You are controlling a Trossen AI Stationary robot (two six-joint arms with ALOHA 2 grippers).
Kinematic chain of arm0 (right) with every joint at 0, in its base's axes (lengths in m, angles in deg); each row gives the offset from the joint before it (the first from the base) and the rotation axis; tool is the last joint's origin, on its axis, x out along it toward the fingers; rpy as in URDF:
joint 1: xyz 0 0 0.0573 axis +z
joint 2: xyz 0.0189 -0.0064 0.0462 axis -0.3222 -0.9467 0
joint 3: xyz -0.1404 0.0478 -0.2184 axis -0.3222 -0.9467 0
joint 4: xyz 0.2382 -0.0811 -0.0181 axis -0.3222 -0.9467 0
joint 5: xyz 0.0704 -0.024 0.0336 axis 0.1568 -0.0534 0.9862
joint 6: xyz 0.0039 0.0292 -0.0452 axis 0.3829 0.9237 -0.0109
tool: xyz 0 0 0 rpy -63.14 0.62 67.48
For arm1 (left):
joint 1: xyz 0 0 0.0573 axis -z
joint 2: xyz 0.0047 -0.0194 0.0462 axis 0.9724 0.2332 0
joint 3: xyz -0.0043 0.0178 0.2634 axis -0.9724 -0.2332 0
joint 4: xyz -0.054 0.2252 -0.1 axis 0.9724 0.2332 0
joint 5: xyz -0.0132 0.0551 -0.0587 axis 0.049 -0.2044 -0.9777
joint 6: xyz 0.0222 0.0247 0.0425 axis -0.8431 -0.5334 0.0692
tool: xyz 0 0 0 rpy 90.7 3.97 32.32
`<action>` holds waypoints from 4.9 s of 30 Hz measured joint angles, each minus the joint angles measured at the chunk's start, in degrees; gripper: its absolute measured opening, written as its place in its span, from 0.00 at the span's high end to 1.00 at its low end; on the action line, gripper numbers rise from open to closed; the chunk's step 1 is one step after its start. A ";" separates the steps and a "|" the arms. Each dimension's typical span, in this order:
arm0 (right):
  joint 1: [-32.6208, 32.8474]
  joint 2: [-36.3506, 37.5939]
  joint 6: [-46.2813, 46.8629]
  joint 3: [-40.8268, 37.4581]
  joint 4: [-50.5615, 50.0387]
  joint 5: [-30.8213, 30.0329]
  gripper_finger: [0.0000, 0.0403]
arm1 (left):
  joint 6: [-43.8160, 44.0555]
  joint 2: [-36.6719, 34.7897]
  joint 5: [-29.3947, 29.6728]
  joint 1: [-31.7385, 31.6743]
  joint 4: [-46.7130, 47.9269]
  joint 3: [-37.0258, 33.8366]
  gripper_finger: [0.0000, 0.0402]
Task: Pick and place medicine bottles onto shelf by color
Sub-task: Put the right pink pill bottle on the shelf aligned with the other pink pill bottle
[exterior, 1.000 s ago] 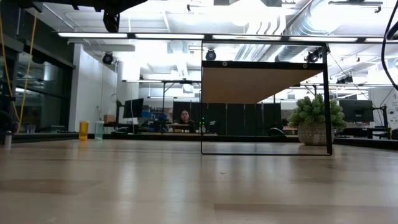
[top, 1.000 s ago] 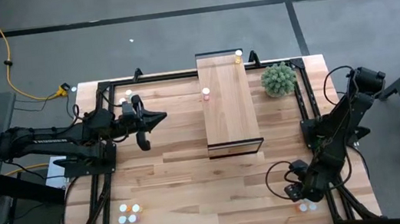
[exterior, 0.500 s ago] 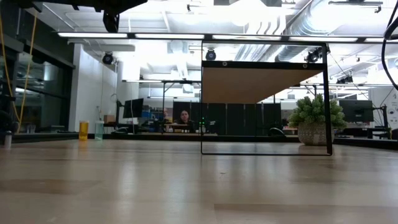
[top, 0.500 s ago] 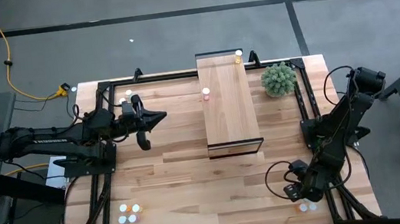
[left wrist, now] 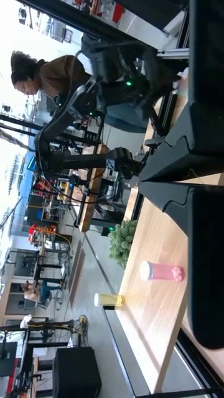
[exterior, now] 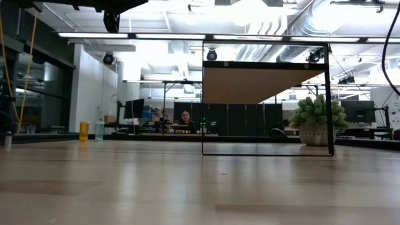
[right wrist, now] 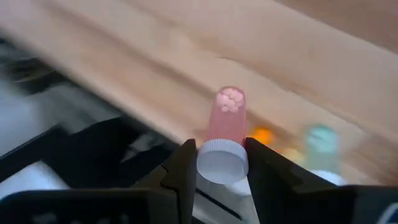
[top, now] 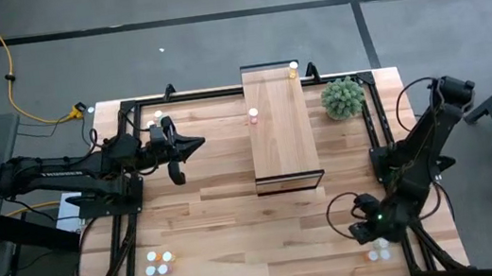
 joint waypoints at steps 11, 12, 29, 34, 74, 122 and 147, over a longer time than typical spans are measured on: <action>-12.45 7.68 -34.99 13.89 3.07 -9.51 0.73 | 0.00 0.00 -0.02 0.00 0.00 0.00 1.00; -14.47 7.68 -38.74 15.94 1.73 -9.60 0.73 | 0.00 0.00 -0.02 0.00 -0.02 0.00 1.00; -39.72 6.91 -72.35 34.40 -16.30 -9.58 0.73 | 0.00 0.02 0.04 0.02 -0.11 0.00 1.00; -41.44 6.81 -73.84 34.42 -16.26 -8.25 0.73 | 0.02 0.02 0.09 0.01 -0.10 0.00 1.00; -44.37 3.99 -78.20 34.46 -17.14 -7.74 0.73 | 1.84 16.23 -4.32 0.02 13.79 19.13 1.00; -50.99 -6.68 -89.40 34.44 -13.86 -6.83 0.73 | 2.66 46.01 -0.17 -0.84 3.47 34.38 1.00; -55.38 -6.68 -89.96 34.42 -14.29 -3.69 0.73 | -1.29 42.67 -1.90 -0.23 8.77 34.38 1.00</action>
